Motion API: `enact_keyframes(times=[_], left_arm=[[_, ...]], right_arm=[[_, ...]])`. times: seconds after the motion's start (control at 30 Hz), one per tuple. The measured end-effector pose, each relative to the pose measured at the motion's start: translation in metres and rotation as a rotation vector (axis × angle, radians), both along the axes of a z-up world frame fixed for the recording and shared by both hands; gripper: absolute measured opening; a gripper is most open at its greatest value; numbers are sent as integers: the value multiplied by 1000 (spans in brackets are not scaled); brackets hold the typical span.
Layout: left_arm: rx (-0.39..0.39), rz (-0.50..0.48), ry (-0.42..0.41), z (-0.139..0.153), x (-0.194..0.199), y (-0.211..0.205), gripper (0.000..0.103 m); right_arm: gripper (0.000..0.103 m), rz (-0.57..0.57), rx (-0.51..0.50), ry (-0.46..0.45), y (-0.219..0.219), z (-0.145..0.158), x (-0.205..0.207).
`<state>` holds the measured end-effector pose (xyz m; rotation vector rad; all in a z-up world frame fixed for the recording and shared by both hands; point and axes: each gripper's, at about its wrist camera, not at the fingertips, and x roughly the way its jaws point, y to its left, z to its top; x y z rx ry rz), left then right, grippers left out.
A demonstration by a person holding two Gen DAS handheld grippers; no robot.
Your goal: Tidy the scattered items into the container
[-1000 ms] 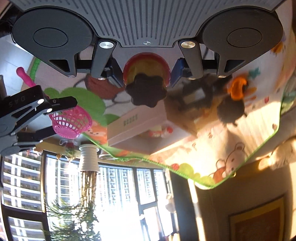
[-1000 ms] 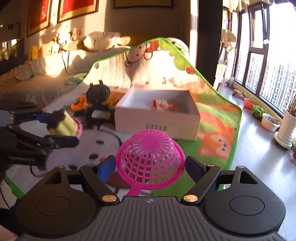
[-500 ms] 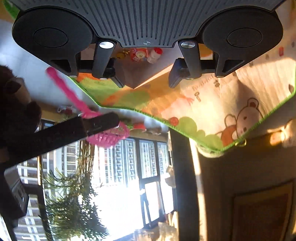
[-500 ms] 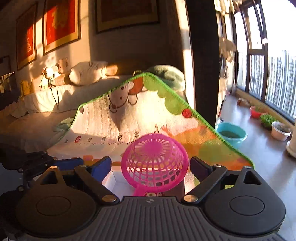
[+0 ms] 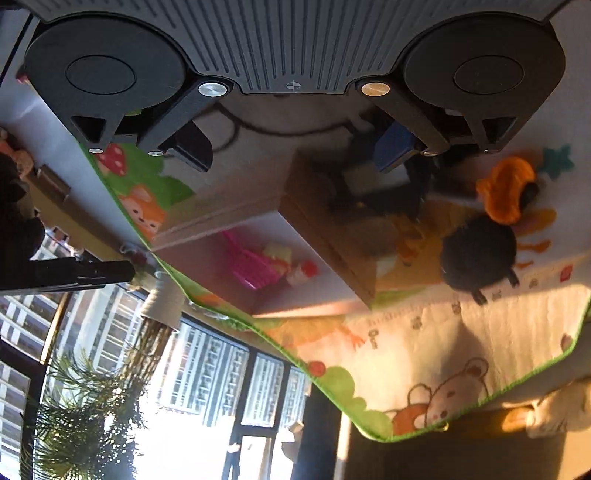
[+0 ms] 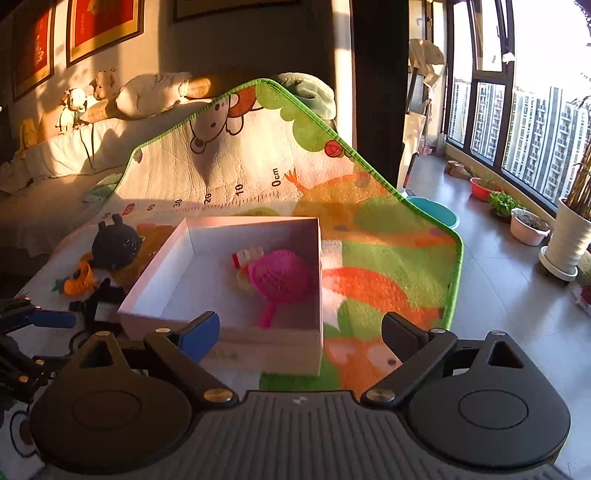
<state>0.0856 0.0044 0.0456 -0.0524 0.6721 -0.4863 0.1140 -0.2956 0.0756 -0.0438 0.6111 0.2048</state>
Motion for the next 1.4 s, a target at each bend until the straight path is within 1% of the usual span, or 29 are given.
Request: enact_keyframes(times=[0.03, 0.1, 0.13, 0.17, 0.2, 0.27, 0.3, 0.33, 0.4, 0.5, 0.6, 0.67, 0.77, 0.8, 0.87, 0.9, 1.0, 1.07, 1.13, 1.23, 1.33, 1.4], left_arm=[[-2, -13, 0, -2, -6, -4, 100], [7, -27, -13, -2, -18, -14, 100], [4, -31, -16, -2, -24, -17, 100], [-6, -36, -18, -1, -31, -21, 101], [-19, -44, -23, 0, -37, -24, 101], [-30, -65, -34, 1, -50, -31, 102], [-28, -75, -35, 1, -56, -35, 102], [-20, -82, -31, 0, -60, -40, 102], [4, -86, -15, -1, -66, -49, 102], [42, -95, -5, 1, -85, -59, 102], [111, -118, 0, -3, -108, -67, 102], [145, -113, -1, -7, -116, -69, 103], [152, -83, 6, -8, -119, -65, 103], [149, -75, 5, -8, -119, -62, 103], [139, -59, 4, -7, -119, -57, 103], [135, -53, 5, -7, -118, -55, 103], [125, -40, 14, -9, -115, -50, 103], [114, -36, 16, -11, -114, -47, 103], [99, -33, 19, -12, -112, -43, 103], [85, -20, 19, -15, -106, -34, 103], [74, 13, 20, -16, -96, -21, 103], [66, 48, 19, -16, -88, -10, 103]], right_arm=[[95, -1, 22, -2, -7, 1, -19], [96, 10, 102, 14, -23, 4, -59], [100, 22, 150, 37, -31, 1, -82], [102, 30, 189, 63, -37, -7, -107], [102, 26, 206, 84, -40, -18, -130], [100, 34, 200, 129, -37, -50, -175], [92, 36, 164, 126, -30, -63, -189], [87, 32, 124, 105, -23, -72, -199], [87, 5, 83, 63, -13, -84, -205], [87, 1, 61, 20, -3, -91, -203], [87, 24, 24, -26, 4, -89, -204], [87, 20, -37, -65, 10, -88, -204], [87, 22, -133, -68, 20, -91, -201], [86, 25, -151, -65, 22, -92, -202], [69, 29, -165, -56, 23, -92, -202], [58, 40, -165, -38, 23, -91, -200], [55, 52, -170, -25, 23, -86, -198], [55, 64, -143, -2, 22, -80, -192], [55, 88, -103, 22, 22, -68, -179], [55, 122, -60, 4, 25, -42, -149], [55, 135, -8, -70, 33, 2, -100], [57, 103, 44, -143, 38, 29, -60]])
